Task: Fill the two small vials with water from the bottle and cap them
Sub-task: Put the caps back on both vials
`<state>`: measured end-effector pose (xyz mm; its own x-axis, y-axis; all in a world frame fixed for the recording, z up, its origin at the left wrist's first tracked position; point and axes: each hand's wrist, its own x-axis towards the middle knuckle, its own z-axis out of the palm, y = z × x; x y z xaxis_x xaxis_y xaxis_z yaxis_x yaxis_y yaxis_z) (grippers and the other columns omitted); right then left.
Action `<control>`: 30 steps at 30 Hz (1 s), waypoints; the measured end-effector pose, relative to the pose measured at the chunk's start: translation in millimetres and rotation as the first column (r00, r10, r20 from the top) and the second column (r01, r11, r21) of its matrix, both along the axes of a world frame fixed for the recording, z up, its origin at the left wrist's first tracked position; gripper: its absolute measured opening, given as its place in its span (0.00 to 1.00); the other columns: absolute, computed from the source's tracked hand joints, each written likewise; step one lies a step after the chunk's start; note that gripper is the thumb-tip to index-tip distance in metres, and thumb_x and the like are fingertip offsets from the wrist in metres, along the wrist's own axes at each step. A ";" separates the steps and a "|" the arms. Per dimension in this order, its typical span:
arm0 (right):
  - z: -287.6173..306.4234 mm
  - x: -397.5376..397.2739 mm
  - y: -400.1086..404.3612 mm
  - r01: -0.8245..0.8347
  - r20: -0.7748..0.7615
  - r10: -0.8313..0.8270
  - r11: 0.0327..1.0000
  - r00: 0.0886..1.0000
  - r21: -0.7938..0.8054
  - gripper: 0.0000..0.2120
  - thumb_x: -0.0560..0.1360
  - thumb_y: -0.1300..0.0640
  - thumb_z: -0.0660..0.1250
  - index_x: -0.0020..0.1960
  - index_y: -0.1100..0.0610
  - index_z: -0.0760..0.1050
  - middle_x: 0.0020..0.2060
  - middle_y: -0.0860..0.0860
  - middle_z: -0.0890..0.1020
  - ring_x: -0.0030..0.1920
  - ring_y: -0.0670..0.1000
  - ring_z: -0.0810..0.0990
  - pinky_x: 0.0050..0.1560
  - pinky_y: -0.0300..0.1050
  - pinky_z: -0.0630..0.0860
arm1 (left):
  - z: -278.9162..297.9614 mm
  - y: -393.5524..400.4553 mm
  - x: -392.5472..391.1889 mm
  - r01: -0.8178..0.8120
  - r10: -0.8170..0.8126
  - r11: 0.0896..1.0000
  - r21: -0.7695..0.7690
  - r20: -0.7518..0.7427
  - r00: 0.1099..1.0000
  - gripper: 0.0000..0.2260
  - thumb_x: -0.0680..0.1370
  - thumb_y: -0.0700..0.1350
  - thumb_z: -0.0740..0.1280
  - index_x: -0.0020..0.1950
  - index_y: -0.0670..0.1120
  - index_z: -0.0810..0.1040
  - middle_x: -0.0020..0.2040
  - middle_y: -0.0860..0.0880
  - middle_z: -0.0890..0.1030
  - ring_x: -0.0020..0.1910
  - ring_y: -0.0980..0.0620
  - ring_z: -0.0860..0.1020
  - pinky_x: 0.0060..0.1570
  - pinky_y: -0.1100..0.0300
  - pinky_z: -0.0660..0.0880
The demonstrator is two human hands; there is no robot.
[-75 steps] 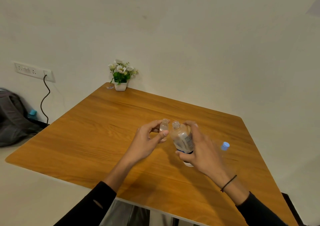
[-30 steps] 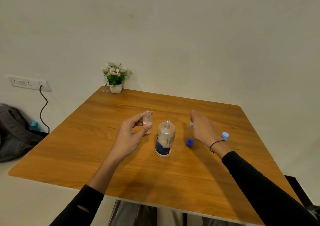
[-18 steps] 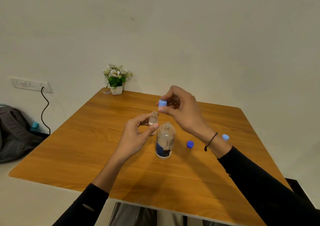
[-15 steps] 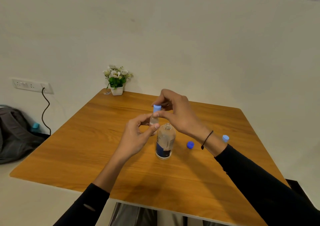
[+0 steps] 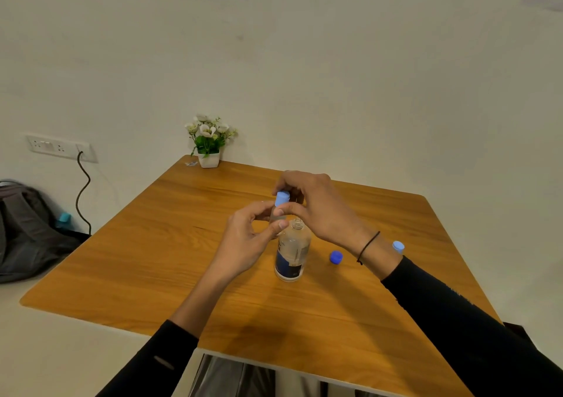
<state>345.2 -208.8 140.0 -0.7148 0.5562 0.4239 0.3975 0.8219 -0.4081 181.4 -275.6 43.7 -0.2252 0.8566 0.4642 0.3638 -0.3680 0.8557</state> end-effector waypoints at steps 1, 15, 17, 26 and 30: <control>1.4 -0.5 -1.1 0.030 0.038 -0.031 0.999 0.999 0.015 0.15 0.76 0.46 0.78 0.50 0.54 0.78 0.40 0.49 0.81 0.40 0.52 0.78 0.42 0.50 0.78 | -0.6 0.3 -0.4 -0.005 0.005 1.000 0.001 -0.024 1.000 0.16 0.78 0.51 0.76 0.65 0.49 0.84 0.58 0.55 0.86 0.60 0.53 0.83 0.54 0.42 0.85; 32.1 12.9 1.6 0.033 0.314 -0.065 0.994 0.947 0.107 0.06 0.84 0.53 0.68 0.54 0.55 0.80 0.42 0.48 0.83 0.39 0.49 0.81 0.46 0.57 0.83 | 0.3 -1.2 7.5 -0.011 0.015 0.999 0.039 -0.105 0.994 0.18 0.76 0.54 0.75 0.64 0.51 0.83 0.54 0.54 0.86 0.54 0.56 0.83 0.55 0.53 0.83; 33.1 11.3 2.2 0.047 0.315 -0.084 0.991 0.945 0.122 0.11 0.83 0.47 0.69 0.53 0.54 0.80 0.42 0.49 0.83 0.40 0.49 0.81 0.46 0.56 0.83 | 1.5 -3.9 11.5 -0.018 0.023 0.999 0.047 -0.101 0.995 0.18 0.76 0.55 0.74 0.64 0.54 0.82 0.53 0.57 0.85 0.54 0.59 0.82 0.54 0.59 0.81; 27.3 7.1 2.3 0.030 0.327 -0.057 0.996 0.943 0.087 0.12 0.82 0.44 0.70 0.54 0.53 0.79 0.39 0.50 0.81 0.37 0.49 0.80 0.45 0.58 0.83 | -2.1 -6.1 0.5 -0.015 0.016 1.000 0.027 -0.042 0.999 0.20 0.77 0.55 0.75 0.66 0.48 0.83 0.56 0.54 0.86 0.57 0.52 0.83 0.52 0.42 0.85; 32.6 6.1 -0.9 -0.037 0.304 0.011 0.996 0.953 0.079 0.19 0.78 0.41 0.74 0.63 0.51 0.78 0.42 0.48 0.83 0.41 0.48 0.81 0.45 0.51 0.82 | -2.8 -10.3 0.2 -0.026 0.027 0.999 0.034 -0.013 1.000 0.20 0.77 0.56 0.76 0.65 0.48 0.84 0.55 0.56 0.86 0.56 0.53 0.83 0.54 0.43 0.85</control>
